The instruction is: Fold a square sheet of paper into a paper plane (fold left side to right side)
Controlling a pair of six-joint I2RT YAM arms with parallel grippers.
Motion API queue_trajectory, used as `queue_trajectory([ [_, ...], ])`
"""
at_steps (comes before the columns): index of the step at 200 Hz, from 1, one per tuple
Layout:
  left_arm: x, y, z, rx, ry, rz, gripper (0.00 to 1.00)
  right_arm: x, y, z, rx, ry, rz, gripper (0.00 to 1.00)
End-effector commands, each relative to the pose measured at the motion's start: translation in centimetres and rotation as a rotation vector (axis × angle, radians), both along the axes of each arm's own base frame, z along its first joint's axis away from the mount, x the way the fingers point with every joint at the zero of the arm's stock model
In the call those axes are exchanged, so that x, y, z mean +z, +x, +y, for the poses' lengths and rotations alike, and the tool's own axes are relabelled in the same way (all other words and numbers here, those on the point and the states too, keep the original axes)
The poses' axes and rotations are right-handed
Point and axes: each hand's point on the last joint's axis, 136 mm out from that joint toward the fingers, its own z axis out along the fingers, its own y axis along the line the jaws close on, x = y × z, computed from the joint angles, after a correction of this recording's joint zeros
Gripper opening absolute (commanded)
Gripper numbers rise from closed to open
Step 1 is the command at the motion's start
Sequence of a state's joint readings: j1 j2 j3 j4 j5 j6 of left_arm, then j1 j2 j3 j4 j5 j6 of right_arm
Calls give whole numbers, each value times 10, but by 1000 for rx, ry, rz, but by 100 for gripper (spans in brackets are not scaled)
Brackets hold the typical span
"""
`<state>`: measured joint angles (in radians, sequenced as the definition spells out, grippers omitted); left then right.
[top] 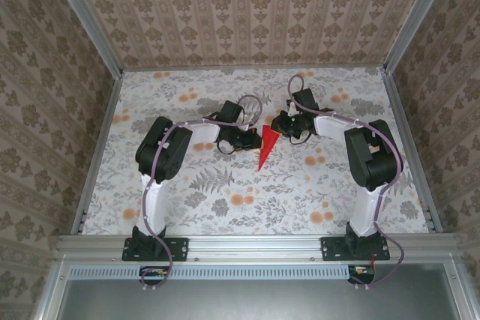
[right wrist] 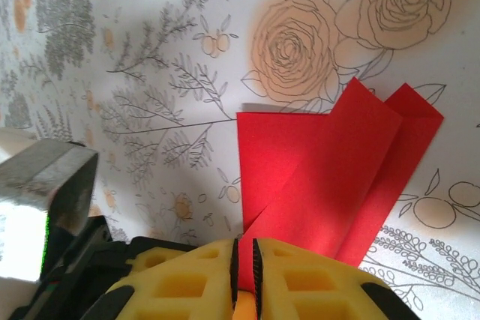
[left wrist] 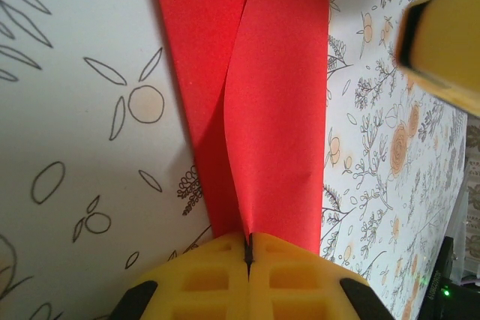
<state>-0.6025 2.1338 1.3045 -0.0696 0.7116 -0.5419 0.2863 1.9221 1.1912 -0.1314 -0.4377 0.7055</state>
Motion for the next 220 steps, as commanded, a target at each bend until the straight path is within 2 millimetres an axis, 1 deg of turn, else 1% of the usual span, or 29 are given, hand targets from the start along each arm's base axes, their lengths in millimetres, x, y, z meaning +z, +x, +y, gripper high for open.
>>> queue_trajectory([
  [1,-14,-7,-1,-31,34,14,2,-8,0,5,27,-16,21,16],
  [16,-13,-6,-1,-32,33,13,2,-11,-2,6,36,-25,29,15],
  [66,-16,-8,-2,-39,42,18,2,-28,-9,1,41,-68,68,14],
  [127,-18,-9,-2,-39,50,22,2,-40,-17,-7,41,-113,97,12],
  [176,-17,-8,-4,-42,47,24,2,-54,-27,-16,32,-143,143,8],
  [220,-15,-7,-7,-45,48,20,3,-67,-41,-25,21,-174,202,3],
])
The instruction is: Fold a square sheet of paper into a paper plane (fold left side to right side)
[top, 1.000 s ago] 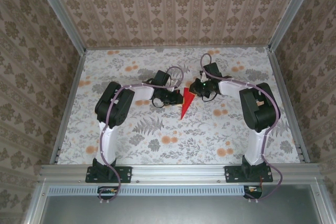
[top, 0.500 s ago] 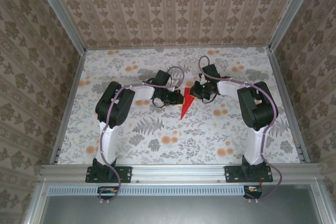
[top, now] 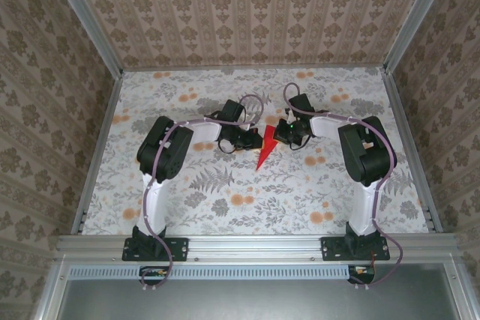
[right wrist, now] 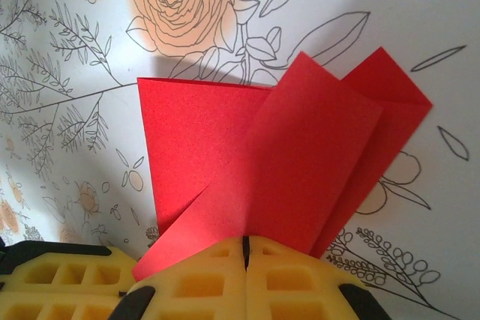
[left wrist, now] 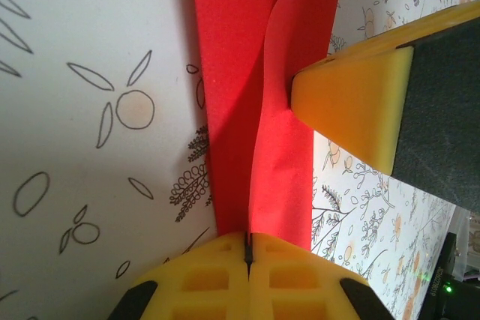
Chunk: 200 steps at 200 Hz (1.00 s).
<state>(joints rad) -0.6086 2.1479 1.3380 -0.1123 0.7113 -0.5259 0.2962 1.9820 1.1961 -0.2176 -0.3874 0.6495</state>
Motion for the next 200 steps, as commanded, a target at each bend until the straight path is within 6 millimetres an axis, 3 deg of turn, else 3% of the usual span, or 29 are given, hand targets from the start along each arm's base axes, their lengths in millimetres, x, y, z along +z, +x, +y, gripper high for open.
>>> queue_trajectory([
  [1,-15,-6,-4,-29,34,13,3,-29,-24,-17,-9,-75,107,3],
  [38,5,-2,0,-14,32,-23,19,-39,-33,-23,-21,-92,142,1],
  [56,27,3,8,10,20,-60,28,-41,-34,-24,-23,-92,143,0],
  [88,61,-1,24,26,-11,-90,31,-39,-32,-23,-22,-83,133,0],
  [115,78,-19,17,-6,-85,-54,29,-38,-31,-22,-20,-77,129,0],
  [155,82,-40,-4,-55,-165,29,27,-39,-32,-22,-19,-77,132,0],
  [200,66,-44,-20,-81,-171,74,26,-39,-32,-21,-17,-74,134,0],
])
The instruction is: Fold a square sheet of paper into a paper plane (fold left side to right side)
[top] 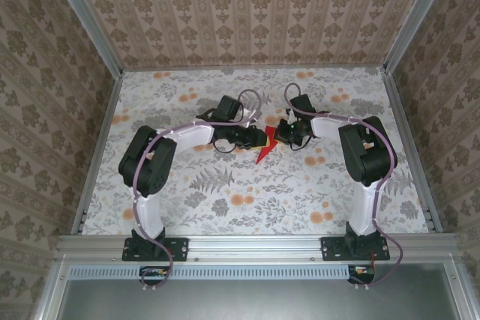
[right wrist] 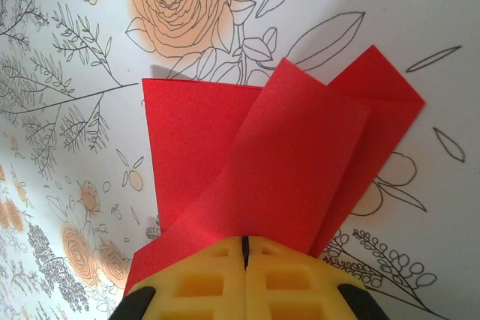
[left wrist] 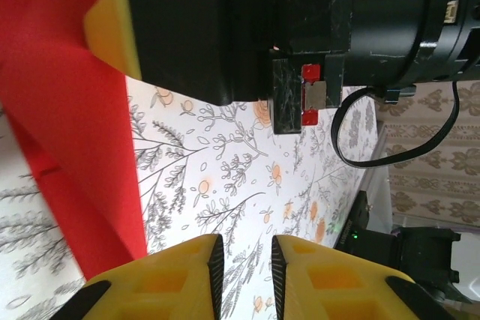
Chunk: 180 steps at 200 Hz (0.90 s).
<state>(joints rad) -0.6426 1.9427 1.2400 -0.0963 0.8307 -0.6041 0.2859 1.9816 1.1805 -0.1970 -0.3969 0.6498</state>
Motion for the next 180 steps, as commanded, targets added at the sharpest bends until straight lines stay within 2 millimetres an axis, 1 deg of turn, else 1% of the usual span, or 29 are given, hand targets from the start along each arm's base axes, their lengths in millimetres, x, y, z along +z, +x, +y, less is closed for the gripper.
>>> queue_trajectory([
  [1,-8,-4,-11,-26,-24,53,26,-37,-33,-18,-11,-84,137,0],
  [29,-25,-9,-15,-47,21,67,26,-36,-32,-18,-11,-82,134,0],
  [47,-40,-12,-9,-44,78,75,26,-36,-32,-18,-10,-83,135,0],
  [69,-52,-13,-2,-32,132,73,26,-35,-32,-18,-8,-83,133,0],
  [109,-65,-18,4,-29,164,87,26,-35,-32,-18,-6,-86,131,0],
  [180,-83,-25,7,-34,200,109,25,-33,-31,-17,-2,-76,126,0],
])
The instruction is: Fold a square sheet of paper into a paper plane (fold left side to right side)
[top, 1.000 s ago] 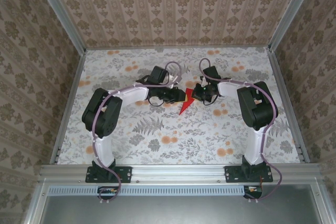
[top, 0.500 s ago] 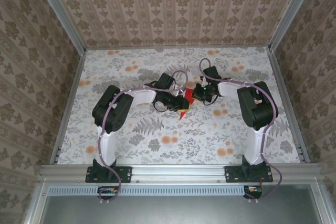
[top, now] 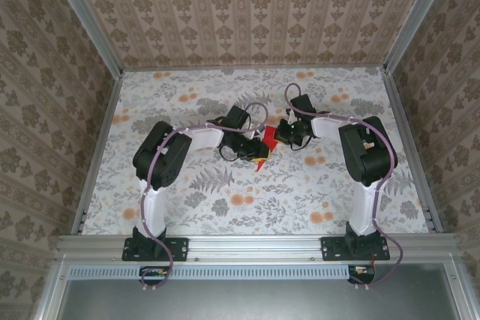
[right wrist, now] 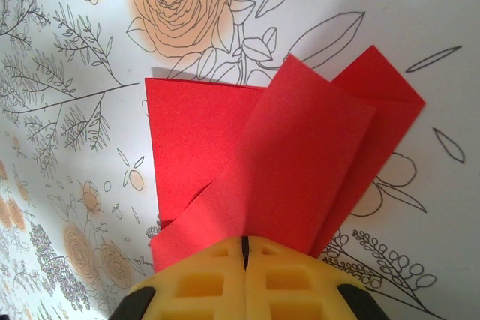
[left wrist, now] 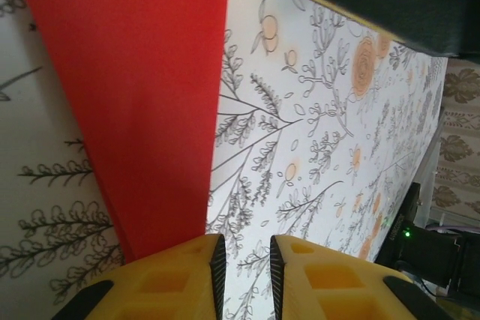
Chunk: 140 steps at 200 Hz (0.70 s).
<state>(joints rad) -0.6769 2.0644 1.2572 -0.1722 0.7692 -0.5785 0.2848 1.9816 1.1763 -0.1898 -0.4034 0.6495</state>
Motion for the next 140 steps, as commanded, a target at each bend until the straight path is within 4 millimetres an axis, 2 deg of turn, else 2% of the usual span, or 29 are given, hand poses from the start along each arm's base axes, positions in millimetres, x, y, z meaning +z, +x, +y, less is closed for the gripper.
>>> queue_trajectory([
  [1,-21,-10,6,-21,54,18,25,-32,-31,-17,-3,-82,126,0],
  [53,-36,-16,17,-14,119,22,21,-17,-21,-11,11,-42,66,0],
  [69,-40,-19,20,-13,123,30,19,0,-12,-5,19,12,2,1],
  [99,-44,-23,22,-17,123,37,17,45,2,1,41,85,-135,2],
  [124,-43,-23,22,-18,118,33,16,69,-6,5,70,123,-187,1],
  [140,-43,-23,22,-17,118,32,16,71,-18,7,83,140,-185,2],
])
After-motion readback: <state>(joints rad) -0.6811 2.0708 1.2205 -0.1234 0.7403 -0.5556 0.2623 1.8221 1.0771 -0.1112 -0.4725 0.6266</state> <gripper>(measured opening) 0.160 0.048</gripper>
